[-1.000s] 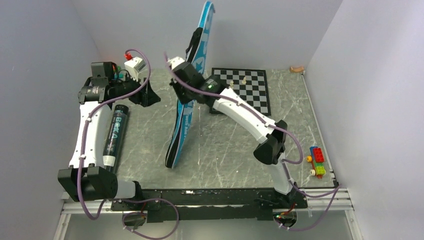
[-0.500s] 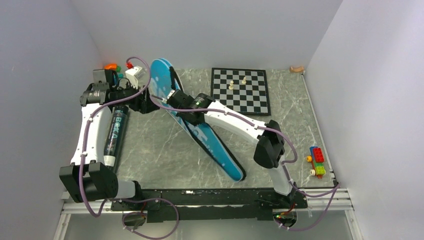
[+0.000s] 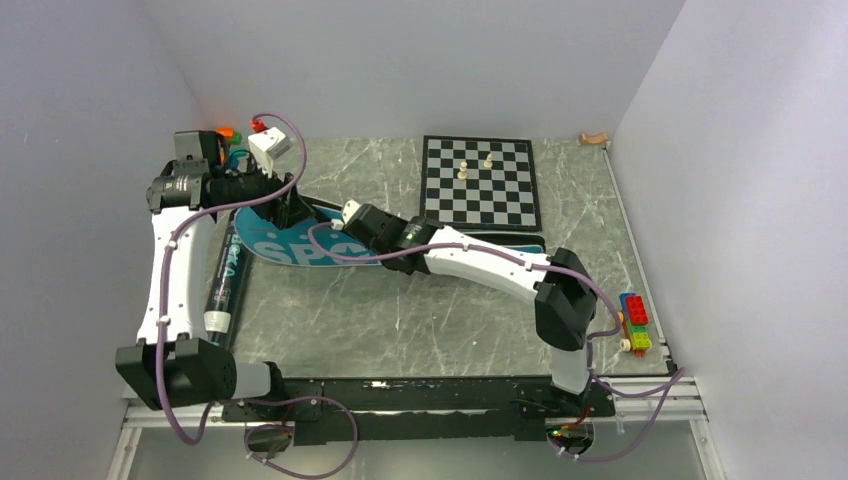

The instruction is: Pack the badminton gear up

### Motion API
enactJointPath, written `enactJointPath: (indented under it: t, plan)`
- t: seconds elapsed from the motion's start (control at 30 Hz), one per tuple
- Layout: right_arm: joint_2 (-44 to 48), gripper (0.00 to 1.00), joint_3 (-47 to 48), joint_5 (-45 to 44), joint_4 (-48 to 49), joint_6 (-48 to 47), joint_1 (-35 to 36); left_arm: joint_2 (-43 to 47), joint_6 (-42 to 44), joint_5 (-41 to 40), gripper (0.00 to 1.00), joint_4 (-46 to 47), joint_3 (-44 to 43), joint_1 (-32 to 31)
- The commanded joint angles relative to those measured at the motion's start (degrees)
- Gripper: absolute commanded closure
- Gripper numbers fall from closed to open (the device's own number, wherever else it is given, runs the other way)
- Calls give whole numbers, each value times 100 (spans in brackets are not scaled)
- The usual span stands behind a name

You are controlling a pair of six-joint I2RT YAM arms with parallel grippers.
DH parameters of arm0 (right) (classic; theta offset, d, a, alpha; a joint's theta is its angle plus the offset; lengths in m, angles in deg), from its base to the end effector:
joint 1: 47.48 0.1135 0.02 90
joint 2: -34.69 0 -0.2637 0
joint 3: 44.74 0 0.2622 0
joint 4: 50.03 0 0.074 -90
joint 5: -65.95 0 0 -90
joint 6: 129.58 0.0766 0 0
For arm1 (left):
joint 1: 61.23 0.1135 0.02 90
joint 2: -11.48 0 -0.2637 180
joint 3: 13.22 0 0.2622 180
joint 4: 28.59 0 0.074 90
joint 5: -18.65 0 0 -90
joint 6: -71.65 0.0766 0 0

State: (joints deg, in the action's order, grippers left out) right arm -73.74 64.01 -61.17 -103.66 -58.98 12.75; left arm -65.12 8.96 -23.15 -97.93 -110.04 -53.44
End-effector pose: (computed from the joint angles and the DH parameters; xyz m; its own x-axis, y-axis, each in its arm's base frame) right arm 0.2617 0.3644 0.2568 -0.2051 -0.8920 -0.4028 -0.6162 0.4374 -0.6549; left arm 0.2919 -0.0177 0.3661 -0.4853 0.2423 -0.8401 0.6929 0.6926 -0.2005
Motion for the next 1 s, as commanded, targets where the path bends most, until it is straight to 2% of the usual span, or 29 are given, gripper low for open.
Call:
enactJointPath:
  t: [0.0, 0.07, 0.23, 0.37, 0.5, 0.63, 0.7, 0.83, 0.97]
  plan:
    - [237, 100, -93, -1035, 863, -25, 164, 434, 1033, 330, 9, -384, -376, 23]
    - [143, 100, 8, -1030, 722, 291, 194, 584, 1411, 468, 3, -431, -272, -64]
    - [293, 100, -241, -1284, 1057, 781, 328, 751, 2220, 13, 1, -252, 296, -602]
    - [763, 100, -1063, -1562, 1886, 826, 642, 461, 2430, 49, 1, -170, 126, -691]
    - [1243, 100, -2017, -1869, 2713, 991, 937, 206, 2998, 344, 1, -415, -238, -691]
    - [1510, 100, -2400, -1724, 2967, 1398, 1074, -33, 3696, 505, 1, -932, -613, -730]
    - [1566, 100, -2443, -1566, 2941, 1579, 1087, -191, 4064, 530, 0, -1457, -863, -735]
    - [1563, 100, -2425, -1466, 2863, 1830, 1108, -393, 4836, 499, 0, -2694, -1071, -1175]
    - [1507, 100, -2442, -1735, 2856, 2054, 1164, -365, 4835, 339, 1, -2949, -712, -1543]
